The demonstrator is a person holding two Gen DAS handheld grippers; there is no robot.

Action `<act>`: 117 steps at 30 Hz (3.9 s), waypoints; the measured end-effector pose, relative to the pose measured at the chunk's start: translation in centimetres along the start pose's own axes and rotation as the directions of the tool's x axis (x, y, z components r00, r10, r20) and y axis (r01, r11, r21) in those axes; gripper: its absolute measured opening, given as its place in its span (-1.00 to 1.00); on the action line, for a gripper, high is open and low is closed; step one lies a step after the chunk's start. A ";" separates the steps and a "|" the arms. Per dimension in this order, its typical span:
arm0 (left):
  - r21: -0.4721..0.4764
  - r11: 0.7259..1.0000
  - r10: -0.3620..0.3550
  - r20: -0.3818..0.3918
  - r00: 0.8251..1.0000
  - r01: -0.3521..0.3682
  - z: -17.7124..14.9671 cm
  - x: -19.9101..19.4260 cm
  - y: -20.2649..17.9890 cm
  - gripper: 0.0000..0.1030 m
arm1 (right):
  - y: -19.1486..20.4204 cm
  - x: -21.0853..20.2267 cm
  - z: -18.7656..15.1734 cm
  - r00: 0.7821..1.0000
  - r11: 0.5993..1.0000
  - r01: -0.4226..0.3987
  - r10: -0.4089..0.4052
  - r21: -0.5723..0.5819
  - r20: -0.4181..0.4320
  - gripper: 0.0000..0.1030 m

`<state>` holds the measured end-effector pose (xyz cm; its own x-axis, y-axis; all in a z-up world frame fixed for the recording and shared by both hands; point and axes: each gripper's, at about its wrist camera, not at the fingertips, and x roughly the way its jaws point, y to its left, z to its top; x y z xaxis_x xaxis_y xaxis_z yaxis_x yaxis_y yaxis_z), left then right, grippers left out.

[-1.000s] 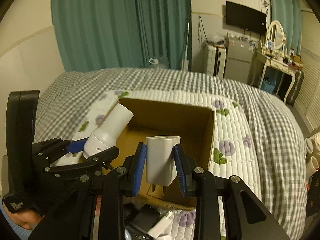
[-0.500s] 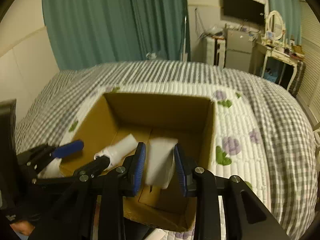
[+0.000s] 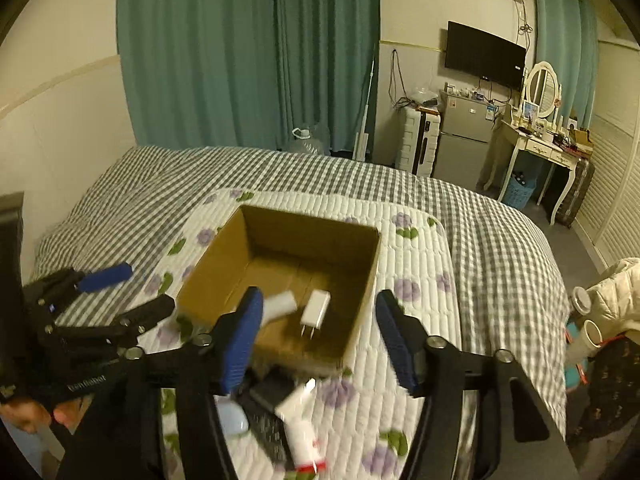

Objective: Organize rigid objects
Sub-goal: 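Move both open tools back to the remaining items, then grasp the white earbud case with the left tool while the right tool grasps the red-capped bottle, then carry both held items over the box, lower them in and open both tools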

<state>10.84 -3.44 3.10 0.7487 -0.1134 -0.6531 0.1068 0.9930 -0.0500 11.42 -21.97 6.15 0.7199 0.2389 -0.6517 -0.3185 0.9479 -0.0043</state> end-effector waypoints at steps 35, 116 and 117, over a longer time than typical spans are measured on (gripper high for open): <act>-0.030 0.999 0.031 -0.267 0.963 -0.040 -15.7 10.8 -1.9 0.77 | -0.1 13.9 -17.2 0.912 0.997 -0.078 0.078 0.016 -0.403 -0.28; 0.065 0.997 0.050 -0.129 0.990 -0.042 2.0 16.7 -0.6 0.18 | -1.8 14.5 1.6 0.998 0.999 0.038 -0.037 0.030 -0.043 -0.30; 0.068 0.996 0.059 -0.128 0.990 -0.051 2.1 16.6 -0.7 0.23 | -1.8 14.4 1.5 0.998 0.999 0.039 -0.037 0.032 -0.042 -0.30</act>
<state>24.57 -6.10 -6.13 0.6639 -0.0491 -0.7462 0.1129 0.9930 0.0352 23.31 -19.92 -2.06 0.7047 0.1942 -0.6824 -0.2702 0.9628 -0.0050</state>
